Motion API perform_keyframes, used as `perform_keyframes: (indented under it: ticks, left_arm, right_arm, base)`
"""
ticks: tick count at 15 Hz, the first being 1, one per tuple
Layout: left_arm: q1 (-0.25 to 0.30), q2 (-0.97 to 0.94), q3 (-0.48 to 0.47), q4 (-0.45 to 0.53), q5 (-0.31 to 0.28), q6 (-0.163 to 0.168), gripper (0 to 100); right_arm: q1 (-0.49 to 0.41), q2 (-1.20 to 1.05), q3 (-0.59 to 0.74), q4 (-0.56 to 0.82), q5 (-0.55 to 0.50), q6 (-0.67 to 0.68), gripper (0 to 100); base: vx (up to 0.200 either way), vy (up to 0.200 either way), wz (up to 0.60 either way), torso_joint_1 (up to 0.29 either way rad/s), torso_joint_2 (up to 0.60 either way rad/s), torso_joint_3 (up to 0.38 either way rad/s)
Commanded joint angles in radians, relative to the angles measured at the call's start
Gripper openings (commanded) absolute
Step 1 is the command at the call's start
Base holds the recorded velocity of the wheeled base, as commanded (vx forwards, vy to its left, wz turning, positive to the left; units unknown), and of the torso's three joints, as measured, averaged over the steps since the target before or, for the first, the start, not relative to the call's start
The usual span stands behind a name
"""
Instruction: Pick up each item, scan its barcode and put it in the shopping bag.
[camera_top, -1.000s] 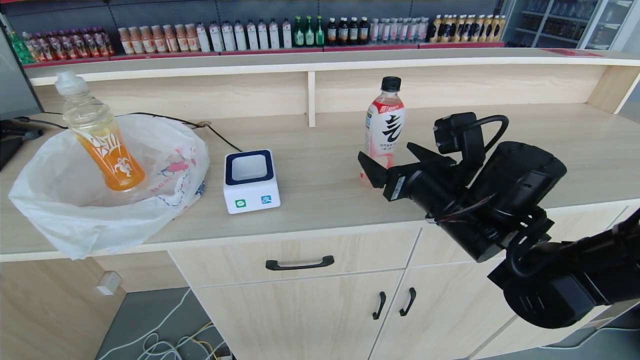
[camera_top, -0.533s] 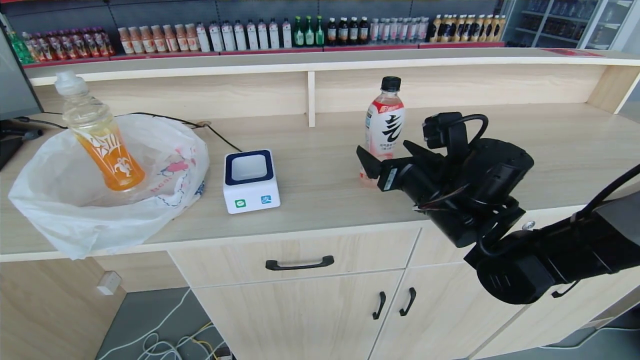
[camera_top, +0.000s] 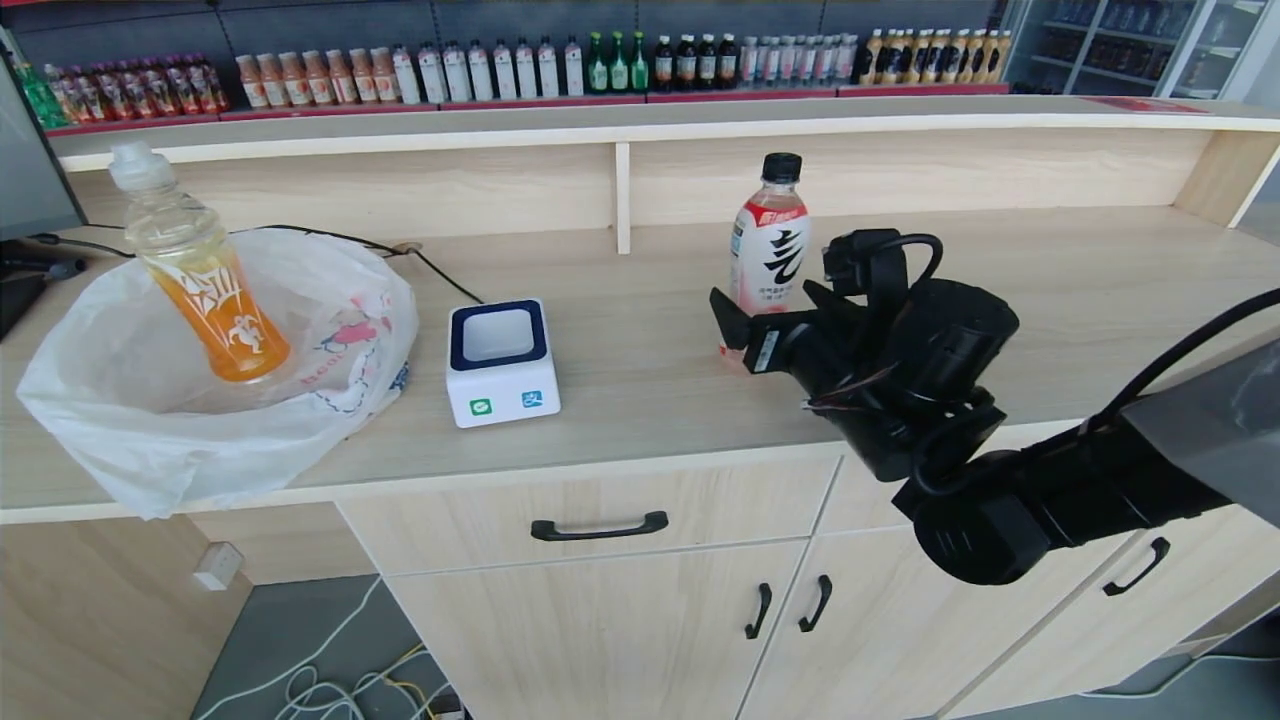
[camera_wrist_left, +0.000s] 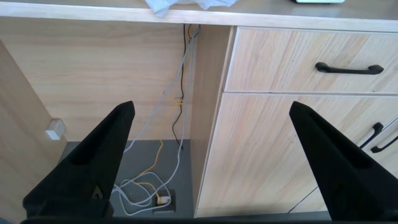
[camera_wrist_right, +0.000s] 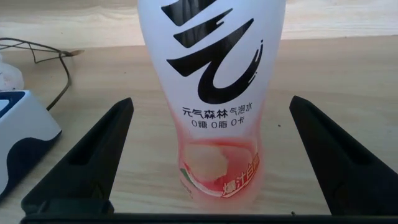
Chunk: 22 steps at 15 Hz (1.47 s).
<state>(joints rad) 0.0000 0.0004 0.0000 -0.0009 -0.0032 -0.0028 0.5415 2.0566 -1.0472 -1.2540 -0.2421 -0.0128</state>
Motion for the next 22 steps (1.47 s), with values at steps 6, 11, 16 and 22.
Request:
perform_keyframes:
  ticks: [6,11,16,22]
  left_arm:
    - [0.000,0.000,0.000,-0.001,0.000,0.000,100]
    - [0.000,0.000,0.000,-0.001,0.000,0.000,100]
    - [0.000,0.000,0.000,0.001,0.000,0.000,100]
    - [0.000,0.000,0.000,-0.001,0.000,0.000,100]
  right_arm:
    - [-0.041,0.071,-0.175,0.130,0.010,0.000,100]
    - [-0.040,0.091,-0.235,0.154,0.010,0.000,100]
    - [-0.040,0.089,-0.244,0.176,0.010,-0.001,0]
    - [-0.038,0.056,-0.241,0.185,0.029,-0.001,0]
  base:
    - [0.000,0.000,0.00,0.000,0.00,0.000]
    - [0.000,0.000,0.00,0.000,0.00,0.000]
    - [0.000,0.000,0.00,0.000,0.00,0.000]
    - [0.000,0.000,0.00,0.000,0.00,0.000]
